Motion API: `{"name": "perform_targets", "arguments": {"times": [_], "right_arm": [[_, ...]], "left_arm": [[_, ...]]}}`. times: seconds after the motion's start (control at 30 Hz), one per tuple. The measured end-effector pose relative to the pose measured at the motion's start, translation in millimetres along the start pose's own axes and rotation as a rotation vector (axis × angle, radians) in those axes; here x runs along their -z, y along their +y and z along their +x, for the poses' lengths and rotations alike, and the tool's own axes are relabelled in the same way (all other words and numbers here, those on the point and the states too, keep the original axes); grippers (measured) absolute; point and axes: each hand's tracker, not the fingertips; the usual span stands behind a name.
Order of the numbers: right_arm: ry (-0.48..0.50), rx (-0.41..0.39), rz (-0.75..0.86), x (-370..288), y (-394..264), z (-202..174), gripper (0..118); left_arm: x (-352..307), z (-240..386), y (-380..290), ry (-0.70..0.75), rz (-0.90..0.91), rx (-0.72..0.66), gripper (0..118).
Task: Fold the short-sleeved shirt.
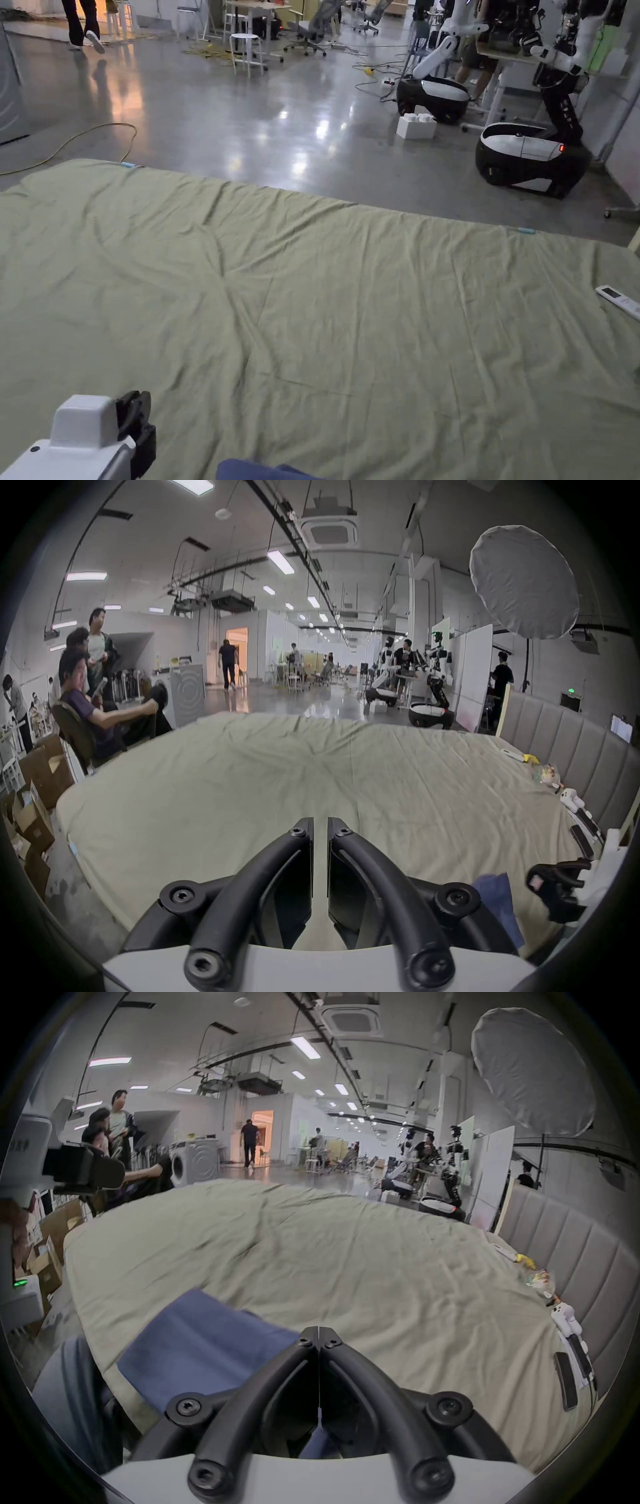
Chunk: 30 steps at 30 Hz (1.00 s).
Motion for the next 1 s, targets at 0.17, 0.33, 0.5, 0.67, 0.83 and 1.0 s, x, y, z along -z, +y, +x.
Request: {"name": "perform_targets", "arguments": {"times": [0.17,0.33,0.5,0.67,0.83,1.0], "right_arm": [[-0.053,-0.015,-0.077,31.3,-22.2,-5.1,1],[-0.052,0.089,-0.150,51.2,-36.4,8.6,1],[-0.042,0.098,-0.141,53.2,-42.2,13.2,1],[-0.037,0.145,-0.138,54.2,-46.8,19.0,1],[-0.036,0.138,-0.127,54.3,-49.6,18.6,1],[-0.030,0.132,-0.122,52.7,-50.5,19.6,1]], "left_arm": [[-1.8,-10.9,-20.5,-0.074,-0.144,-0.052,8],[13.4,-22.6,-29.5,-0.190,-0.308,-0.171,43],[39.6,-34.6,-29.3,-0.386,-0.453,-0.313,80],[78.4,-32.4,-40.6,-0.534,-0.585,-0.364,80],[120.2,-27.8,-57.0,-0.677,-0.759,-0.491,79],[139.9,-33.5,-68.7,-0.784,-0.769,-0.632,72]]}}
